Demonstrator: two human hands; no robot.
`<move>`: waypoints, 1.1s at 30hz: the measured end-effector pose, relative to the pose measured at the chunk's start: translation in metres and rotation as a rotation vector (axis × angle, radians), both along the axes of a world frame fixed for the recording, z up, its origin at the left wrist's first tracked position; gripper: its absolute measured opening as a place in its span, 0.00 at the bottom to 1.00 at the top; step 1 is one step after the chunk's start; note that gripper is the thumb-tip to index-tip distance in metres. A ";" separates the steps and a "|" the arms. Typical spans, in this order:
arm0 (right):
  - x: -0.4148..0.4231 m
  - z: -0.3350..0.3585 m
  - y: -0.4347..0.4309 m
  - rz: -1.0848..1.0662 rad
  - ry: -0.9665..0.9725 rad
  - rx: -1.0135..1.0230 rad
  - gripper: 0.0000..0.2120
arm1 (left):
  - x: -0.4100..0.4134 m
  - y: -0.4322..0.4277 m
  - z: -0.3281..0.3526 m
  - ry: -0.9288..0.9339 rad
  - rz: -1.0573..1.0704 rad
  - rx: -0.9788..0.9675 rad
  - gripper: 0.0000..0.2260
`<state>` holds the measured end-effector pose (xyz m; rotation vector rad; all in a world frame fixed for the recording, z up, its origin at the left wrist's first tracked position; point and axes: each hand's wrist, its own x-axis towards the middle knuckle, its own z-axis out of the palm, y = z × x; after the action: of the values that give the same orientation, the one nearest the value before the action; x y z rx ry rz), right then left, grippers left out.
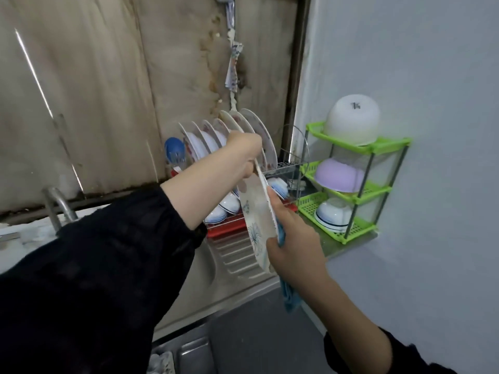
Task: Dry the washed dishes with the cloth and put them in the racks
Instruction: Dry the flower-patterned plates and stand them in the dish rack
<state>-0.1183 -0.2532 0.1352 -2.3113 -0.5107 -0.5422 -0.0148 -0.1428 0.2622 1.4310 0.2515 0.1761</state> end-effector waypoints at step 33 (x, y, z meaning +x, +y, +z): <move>0.288 0.124 -0.069 -0.084 -0.173 0.066 0.41 | 0.253 0.016 -0.057 -0.396 0.359 1.781 0.26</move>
<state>0.1696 -0.3222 0.2592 -2.2420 -0.4714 -0.7931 0.2382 -0.1270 0.2049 3.0189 -0.0617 1.1768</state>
